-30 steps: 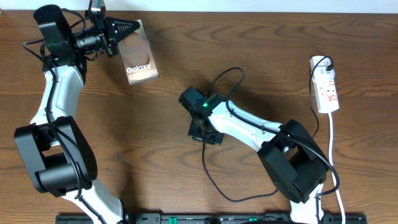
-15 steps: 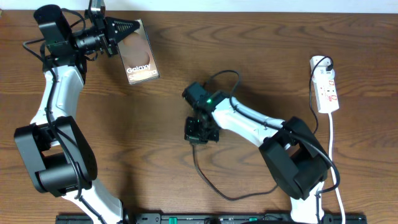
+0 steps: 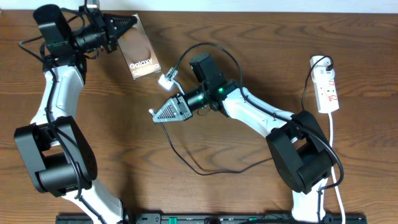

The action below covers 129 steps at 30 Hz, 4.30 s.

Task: Plug charger to phone and switch on socket
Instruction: 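Bring the plug with the right gripper to the phone's bottom port, then push the plug into the phone's port with the right gripper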

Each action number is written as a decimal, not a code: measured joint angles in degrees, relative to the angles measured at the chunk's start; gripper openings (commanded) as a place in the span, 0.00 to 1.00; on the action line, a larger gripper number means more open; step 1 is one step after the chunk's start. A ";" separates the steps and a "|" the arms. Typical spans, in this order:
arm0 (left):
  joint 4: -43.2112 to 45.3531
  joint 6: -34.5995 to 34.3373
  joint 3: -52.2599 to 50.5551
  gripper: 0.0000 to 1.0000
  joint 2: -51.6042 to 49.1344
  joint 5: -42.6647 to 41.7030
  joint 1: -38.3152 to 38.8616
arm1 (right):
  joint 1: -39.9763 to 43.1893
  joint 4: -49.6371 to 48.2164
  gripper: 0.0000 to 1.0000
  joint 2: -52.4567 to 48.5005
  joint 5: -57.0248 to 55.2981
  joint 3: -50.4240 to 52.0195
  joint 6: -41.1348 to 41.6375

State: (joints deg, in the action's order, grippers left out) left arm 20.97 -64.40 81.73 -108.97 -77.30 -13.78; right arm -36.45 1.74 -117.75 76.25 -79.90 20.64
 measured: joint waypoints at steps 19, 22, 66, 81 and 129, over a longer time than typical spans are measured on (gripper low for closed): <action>17.86 -11.93 -0.28 0.07 0.00 1.33 -1.55 | 0.66 -19.87 0.01 0.00 -2.40 0.13 17.92; 17.90 -13.49 -0.28 0.07 0.00 0.70 -3.30 | 1.05 -19.96 0.01 0.00 -2.75 0.13 18.47; 29.07 -21.09 -0.42 0.07 0.00 -3.17 -0.79 | 1.77 -50.90 0.01 -0.04 -6.47 0.02 42.12; 29.05 -20.83 -0.42 0.07 0.00 -3.37 -0.90 | 2.84 -50.90 0.01 -0.07 -6.14 0.02 42.14; 29.05 -16.33 -0.39 0.07 0.00 -3.85 0.04 | 2.78 -50.66 0.01 -0.07 -6.78 0.02 49.13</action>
State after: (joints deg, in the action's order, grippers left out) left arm 50.02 -80.73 81.34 -108.97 -81.14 -13.74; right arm -33.67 -48.93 -117.82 69.47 -79.88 69.78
